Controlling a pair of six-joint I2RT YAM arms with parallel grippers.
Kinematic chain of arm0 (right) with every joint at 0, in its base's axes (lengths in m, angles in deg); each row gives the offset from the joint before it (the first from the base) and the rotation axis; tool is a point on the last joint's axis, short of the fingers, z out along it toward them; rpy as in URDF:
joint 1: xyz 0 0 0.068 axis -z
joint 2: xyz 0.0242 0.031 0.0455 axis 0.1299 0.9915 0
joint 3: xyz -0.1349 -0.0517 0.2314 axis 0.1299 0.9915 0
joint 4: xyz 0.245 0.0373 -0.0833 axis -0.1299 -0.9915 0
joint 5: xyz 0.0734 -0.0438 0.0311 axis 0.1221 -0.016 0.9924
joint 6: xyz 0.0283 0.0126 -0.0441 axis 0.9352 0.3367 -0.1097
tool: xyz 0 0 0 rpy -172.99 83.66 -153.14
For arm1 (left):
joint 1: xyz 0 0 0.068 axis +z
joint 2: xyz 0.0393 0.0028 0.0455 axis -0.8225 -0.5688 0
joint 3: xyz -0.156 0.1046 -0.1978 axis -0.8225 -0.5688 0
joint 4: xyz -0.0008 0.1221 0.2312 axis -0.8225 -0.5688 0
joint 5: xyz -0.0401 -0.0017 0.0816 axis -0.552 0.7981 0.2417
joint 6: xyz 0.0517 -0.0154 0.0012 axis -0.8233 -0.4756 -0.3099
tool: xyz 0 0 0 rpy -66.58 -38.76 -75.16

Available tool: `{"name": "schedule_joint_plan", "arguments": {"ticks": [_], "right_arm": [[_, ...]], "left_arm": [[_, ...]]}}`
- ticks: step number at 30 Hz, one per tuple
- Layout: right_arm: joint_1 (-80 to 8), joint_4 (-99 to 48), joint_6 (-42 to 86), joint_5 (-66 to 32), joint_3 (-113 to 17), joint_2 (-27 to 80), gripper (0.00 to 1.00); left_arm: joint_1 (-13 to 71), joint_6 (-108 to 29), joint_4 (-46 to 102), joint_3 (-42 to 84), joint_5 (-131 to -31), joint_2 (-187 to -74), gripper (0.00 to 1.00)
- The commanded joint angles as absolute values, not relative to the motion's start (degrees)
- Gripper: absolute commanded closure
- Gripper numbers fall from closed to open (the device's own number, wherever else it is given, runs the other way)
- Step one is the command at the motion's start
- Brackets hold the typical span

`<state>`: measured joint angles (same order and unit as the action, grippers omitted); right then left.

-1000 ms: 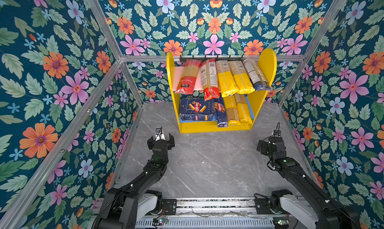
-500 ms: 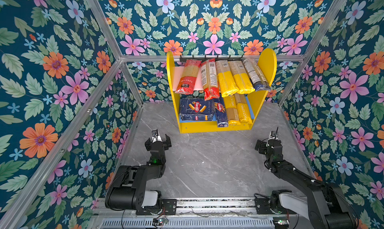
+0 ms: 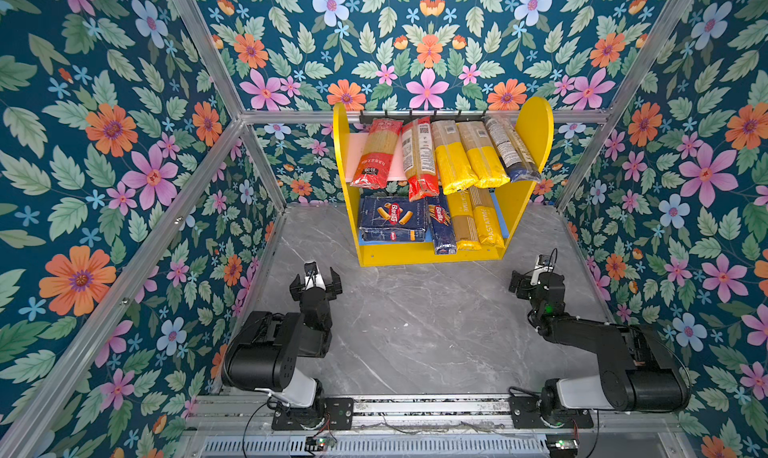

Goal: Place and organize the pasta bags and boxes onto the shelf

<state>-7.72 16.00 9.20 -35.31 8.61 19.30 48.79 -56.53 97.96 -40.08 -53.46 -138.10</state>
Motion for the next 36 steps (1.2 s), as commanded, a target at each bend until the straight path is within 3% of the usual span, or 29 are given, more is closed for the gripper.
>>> {"name": "schedule_joint_plan", "arguments": {"ticks": [1, 4, 6, 8, 36], "right_arm": [[-6.9, 19.8, 8.3, -32.2, 8.5, 19.5, 0.01], [-5.8, 20.8, 7.6, -27.8, 8.7, 20.2, 0.01], [-5.6, 20.9, 7.4, -26.1, 8.8, 20.3, 0.01], [-5.3, 21.3, 7.3, -25.4, 8.9, 20.6, 0.01], [-5.2, 21.5, 7.2, -25.3, 9.1, 20.5, 0.01]], "left_arm": [[49.3, -57.9, 103.2, -39.5, -55.8, -139.1, 0.0], [50.3, -58.3, 102.5, -37.3, -58.4, -142.1, 0.0], [52.3, -55.9, 94.3, -35.2, -61.2, -140.3, 0.0], [53.4, -55.9, 97.2, -35.2, -63.4, -141.5, 0.0], [53.4, -55.9, 96.8, -35.3, -63.4, -141.3, 0.0]]}}
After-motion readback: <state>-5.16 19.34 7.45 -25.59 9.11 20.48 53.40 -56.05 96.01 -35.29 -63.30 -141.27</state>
